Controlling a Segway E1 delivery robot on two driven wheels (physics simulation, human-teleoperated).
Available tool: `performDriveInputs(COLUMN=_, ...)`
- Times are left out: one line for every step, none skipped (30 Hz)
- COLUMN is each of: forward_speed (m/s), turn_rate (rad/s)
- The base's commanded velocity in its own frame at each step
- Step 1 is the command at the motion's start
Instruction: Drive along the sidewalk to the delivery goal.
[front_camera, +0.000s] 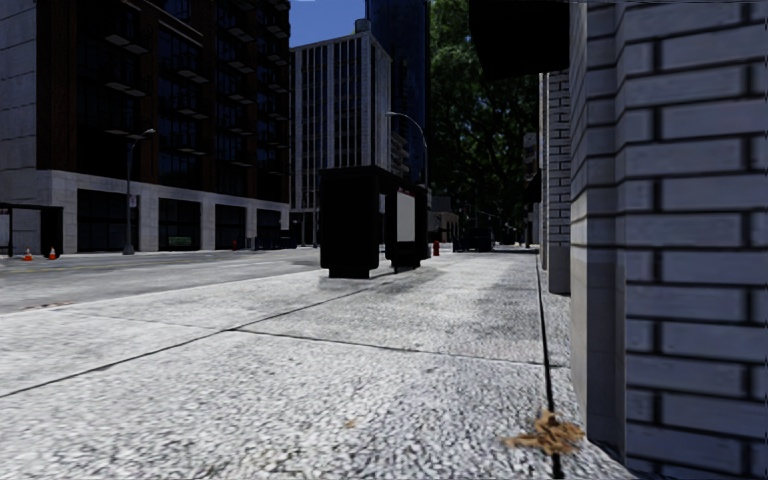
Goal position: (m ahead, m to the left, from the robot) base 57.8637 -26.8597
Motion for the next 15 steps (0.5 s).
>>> performDriveInputs(forward_speed=2.00, turn_rate=0.02)
performDriveInputs(forward_speed=2.00, turn_rate=0.00)
performDriveInputs(forward_speed=2.00, turn_rate=0.00)
performDriveInputs(forward_speed=2.00, turn_rate=0.00)
performDriveInputs(forward_speed=2.00, turn_rate=0.00)
performDriveInputs(forward_speed=2.00, turn_rate=0.00)
performDriveInputs(forward_speed=2.00, turn_rate=0.00)
performDriveInputs(forward_speed=2.00, turn_rate=0.00)
performDriveInputs(forward_speed=2.00, turn_rate=0.00)
performDriveInputs(forward_speed=2.00, turn_rate=0.00)
performDriveInputs(forward_speed=2.00, turn_rate=0.00)
performDriveInputs(forward_speed=2.00, turn_rate=0.00)
performDriveInputs(forward_speed=2.00, turn_rate=0.00)
performDriveInputs(forward_speed=2.00, turn_rate=0.00)
performDriveInputs(forward_speed=2.00, turn_rate=0.00)
